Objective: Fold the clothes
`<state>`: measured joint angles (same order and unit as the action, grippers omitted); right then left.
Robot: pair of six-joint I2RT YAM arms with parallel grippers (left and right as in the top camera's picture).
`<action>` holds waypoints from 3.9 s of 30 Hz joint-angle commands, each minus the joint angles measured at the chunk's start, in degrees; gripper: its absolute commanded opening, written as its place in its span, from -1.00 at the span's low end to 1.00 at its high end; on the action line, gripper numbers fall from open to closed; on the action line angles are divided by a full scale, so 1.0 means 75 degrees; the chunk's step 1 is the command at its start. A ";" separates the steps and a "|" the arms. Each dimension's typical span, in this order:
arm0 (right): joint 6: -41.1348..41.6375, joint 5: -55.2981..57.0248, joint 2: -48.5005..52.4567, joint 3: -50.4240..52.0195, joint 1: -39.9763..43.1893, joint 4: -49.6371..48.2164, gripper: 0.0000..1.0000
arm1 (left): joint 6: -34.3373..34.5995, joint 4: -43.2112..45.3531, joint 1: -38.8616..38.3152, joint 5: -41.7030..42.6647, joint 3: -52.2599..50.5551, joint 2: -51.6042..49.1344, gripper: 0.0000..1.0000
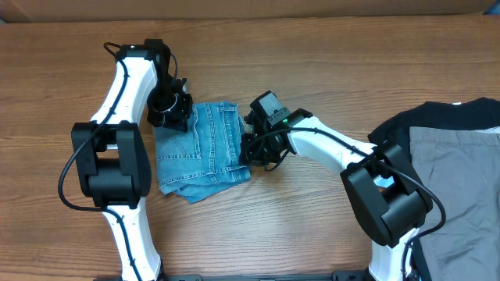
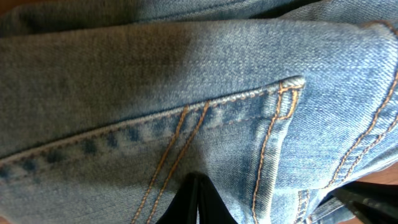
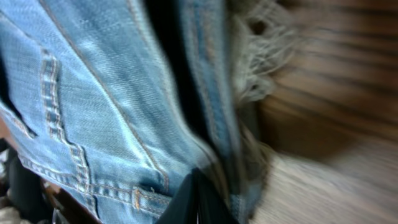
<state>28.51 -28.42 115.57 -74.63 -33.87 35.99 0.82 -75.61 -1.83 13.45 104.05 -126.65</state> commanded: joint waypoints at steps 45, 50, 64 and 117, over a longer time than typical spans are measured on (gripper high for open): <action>0.0947 0.0498 0.1207 -0.0373 -0.0303 0.0318 -0.92 | -0.1559 -0.0699 0.2084 0.2197 -0.0831 0.0157 0.57; 0.0941 0.0493 0.1207 -0.0373 -0.0303 0.0326 -0.92 | -0.1626 0.0210 0.2034 0.2591 -0.1894 0.0157 0.56; 0.0801 0.0350 0.1207 -0.0373 -0.0303 0.0283 -0.92 | -0.1075 0.1976 0.1387 0.3582 -0.3357 0.0157 -0.78; -0.0402 0.1585 -0.1428 -0.1381 0.1784 0.3197 -0.91 | 0.4293 0.4164 0.4896 0.1527 -0.0178 0.0568 1.00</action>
<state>25.43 -17.32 105.49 -83.70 -20.56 59.83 32.53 -41.65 33.74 24.36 101.45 -126.50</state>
